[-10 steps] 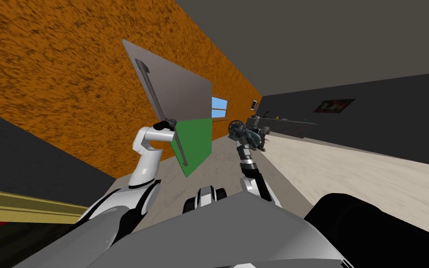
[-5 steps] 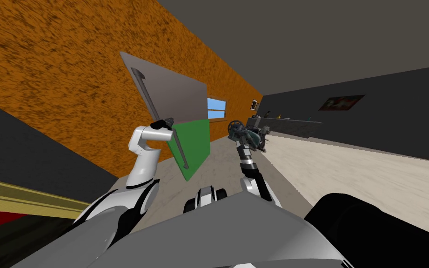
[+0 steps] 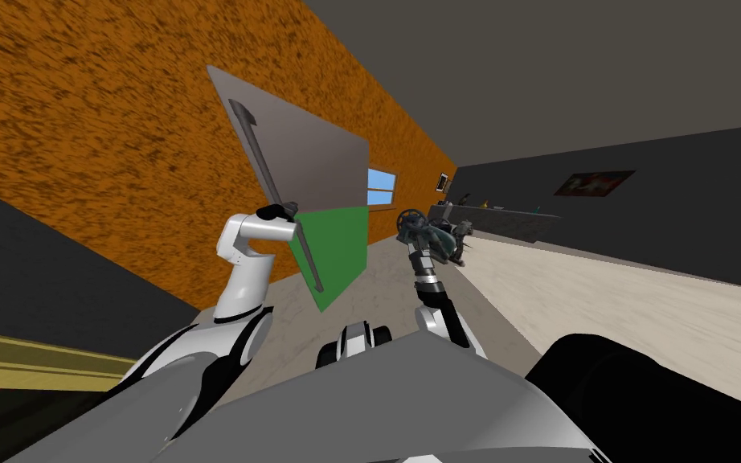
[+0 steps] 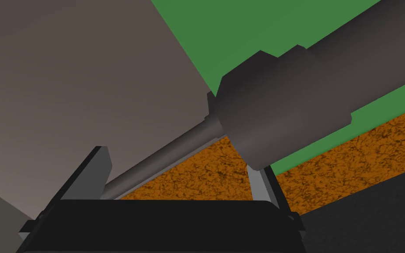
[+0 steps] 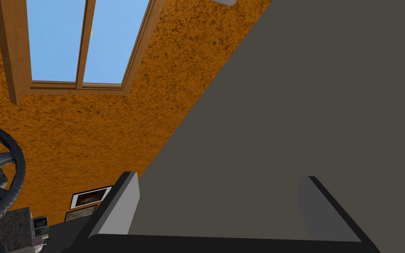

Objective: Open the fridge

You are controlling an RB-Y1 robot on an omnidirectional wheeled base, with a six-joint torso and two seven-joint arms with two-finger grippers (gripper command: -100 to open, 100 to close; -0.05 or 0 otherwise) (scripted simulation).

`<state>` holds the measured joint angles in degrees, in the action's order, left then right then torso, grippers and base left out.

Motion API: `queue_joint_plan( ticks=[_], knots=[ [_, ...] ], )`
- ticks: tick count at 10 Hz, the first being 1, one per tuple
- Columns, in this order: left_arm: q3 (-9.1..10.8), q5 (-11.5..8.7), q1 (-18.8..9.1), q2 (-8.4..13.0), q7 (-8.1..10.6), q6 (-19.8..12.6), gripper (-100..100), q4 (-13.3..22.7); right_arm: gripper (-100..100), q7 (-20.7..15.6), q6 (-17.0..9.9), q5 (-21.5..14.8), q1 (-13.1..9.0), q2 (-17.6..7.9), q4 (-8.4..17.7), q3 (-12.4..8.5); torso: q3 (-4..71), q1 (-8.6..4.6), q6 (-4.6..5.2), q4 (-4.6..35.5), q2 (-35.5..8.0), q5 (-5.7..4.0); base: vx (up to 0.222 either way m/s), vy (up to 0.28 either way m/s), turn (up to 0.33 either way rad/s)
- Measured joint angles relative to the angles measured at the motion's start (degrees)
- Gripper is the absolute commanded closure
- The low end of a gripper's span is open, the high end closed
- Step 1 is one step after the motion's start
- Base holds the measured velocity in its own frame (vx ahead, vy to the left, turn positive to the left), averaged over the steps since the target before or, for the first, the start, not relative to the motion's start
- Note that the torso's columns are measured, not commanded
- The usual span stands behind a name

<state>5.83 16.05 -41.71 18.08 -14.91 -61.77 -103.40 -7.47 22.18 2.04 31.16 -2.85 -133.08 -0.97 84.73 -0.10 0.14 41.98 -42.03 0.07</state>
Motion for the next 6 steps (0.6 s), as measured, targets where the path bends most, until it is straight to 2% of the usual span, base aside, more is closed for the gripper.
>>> queue_joint_plan(
  ticks=[6],
  knots=[
    [-0.05, -0.7, -1.3, 1.7, -1.92, -2.0, -100, 1.3, 0, 0.0, 0.0, 0.0, 0.0, 0.0, 0.0, 0.0, -0.1, 0.14, -0.06, 0.2, -0.1, -0.03, 0.141, 0.145, -0.019]
  ],
)
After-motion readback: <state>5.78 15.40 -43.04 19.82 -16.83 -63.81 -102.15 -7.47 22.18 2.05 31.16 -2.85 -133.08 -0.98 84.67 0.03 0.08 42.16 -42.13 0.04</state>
